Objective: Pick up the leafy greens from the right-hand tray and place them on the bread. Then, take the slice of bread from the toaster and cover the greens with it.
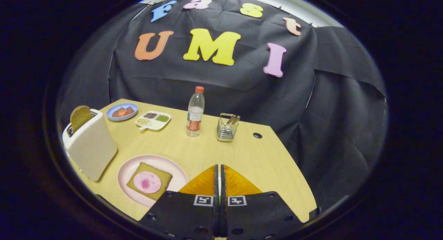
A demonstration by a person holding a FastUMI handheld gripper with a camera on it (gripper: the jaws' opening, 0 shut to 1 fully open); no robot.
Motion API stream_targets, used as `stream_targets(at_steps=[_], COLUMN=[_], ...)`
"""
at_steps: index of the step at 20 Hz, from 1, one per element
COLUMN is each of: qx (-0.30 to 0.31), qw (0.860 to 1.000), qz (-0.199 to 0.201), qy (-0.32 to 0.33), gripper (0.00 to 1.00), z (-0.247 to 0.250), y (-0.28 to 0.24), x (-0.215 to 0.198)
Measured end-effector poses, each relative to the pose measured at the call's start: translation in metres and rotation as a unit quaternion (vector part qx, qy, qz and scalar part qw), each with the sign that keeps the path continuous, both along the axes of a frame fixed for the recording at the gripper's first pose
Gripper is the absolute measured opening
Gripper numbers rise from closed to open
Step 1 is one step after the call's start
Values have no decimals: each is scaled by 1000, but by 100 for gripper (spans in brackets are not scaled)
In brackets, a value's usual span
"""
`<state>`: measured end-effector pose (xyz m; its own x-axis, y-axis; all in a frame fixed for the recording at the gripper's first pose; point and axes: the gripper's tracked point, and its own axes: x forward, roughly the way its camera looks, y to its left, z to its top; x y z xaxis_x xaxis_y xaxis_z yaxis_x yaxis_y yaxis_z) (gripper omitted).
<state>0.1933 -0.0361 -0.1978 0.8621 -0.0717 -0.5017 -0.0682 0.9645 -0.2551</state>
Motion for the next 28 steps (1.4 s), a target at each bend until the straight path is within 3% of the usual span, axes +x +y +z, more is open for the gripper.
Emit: stream_targets(at_steps=[6, 14, 15, 18, 23, 25, 28], qx=[10, 68, 77, 89, 112, 122, 155], qw=[999, 995, 993, 990, 989, 988, 982], qz=[-3, -55, -59, -75, -64, -67, -79], qy=[38, 54, 61, 80, 71, 68, 68], gripper=[3, 90, 94, 95, 91, 77, 40], z=[-54, -108, -115, -136, -141, -139, -139], y=[-16, -26, -23, -22, -16, -17, -15], x=[-31, -61, -63, -68, -66, -66, -64])
